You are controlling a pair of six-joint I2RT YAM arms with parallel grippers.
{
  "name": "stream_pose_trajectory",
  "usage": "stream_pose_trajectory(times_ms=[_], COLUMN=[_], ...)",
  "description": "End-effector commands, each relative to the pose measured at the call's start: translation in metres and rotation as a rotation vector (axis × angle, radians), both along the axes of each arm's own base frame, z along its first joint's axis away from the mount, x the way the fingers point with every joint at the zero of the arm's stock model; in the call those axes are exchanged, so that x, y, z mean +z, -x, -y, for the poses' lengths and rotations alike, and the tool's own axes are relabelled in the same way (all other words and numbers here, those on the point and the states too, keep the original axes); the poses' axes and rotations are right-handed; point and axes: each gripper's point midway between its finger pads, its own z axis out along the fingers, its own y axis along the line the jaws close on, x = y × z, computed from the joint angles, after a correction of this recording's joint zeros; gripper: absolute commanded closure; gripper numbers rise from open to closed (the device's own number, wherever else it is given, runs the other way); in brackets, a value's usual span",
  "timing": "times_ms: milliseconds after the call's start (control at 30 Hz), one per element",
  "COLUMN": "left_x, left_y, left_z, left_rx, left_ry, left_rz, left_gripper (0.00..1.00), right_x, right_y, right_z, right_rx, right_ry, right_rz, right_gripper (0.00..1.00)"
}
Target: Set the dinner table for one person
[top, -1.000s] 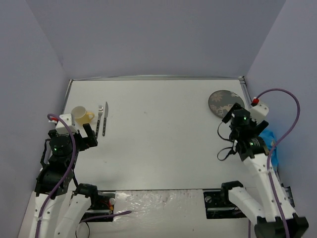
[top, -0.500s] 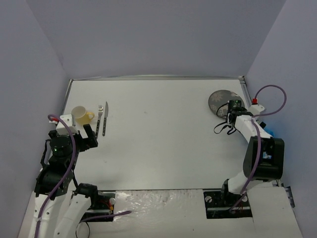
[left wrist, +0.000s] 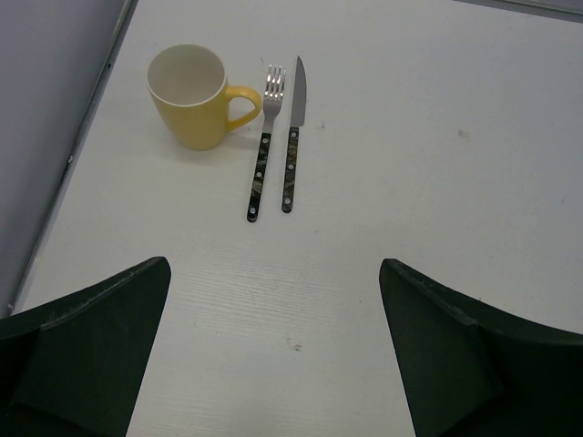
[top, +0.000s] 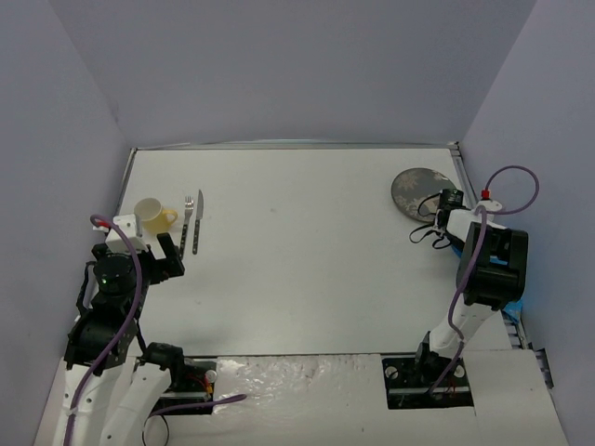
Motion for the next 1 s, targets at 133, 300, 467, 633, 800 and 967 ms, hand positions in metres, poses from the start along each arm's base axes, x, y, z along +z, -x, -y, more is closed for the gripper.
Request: stream_pose_trajectory(times_ms=[133, 300, 467, 633, 800, 967], left_x=[0.015, 0.014, 0.008, 0.011, 0.033, 0.052], left_y=[-0.009, -0.011, -0.017, -0.025, -0.023, -0.014], left_z=[0.002, 0.004, 0.008, 0.019, 0.030, 0.036], left_rx=[0.001, -0.007, -0.022, -0.064, -0.112, -0.134], left_ry=[0.009, 0.010, 0.012, 0.041, 0.086, 0.128], left_rz=[0.042, 0.032, -0.003, -0.015, -0.011, 0.004], left_gripper=[0.03, 0.03, 0.03, 0.03, 0.03, 0.03], right_x=[0.036, 0.094, 0.163, 0.258, 0.360, 0.393], right_y=[-0.014, -0.022, -0.039, -0.051, -0.037, -0.010], right_z=[-0.003, -0.054, -0.151, -0.263, -0.360, -0.413], right_rx=[0.044, 0.211, 0.545, 0.994, 1.477, 1.747], right_ry=[0.065, 0.114, 0.006, -0.250, -0.428, -0.514], right_rz=[0.082, 0.179, 0.398, 0.651, 0.805, 0.837], right_gripper=[0.96, 1.00, 1.00, 1.00, 1.00, 1.00])
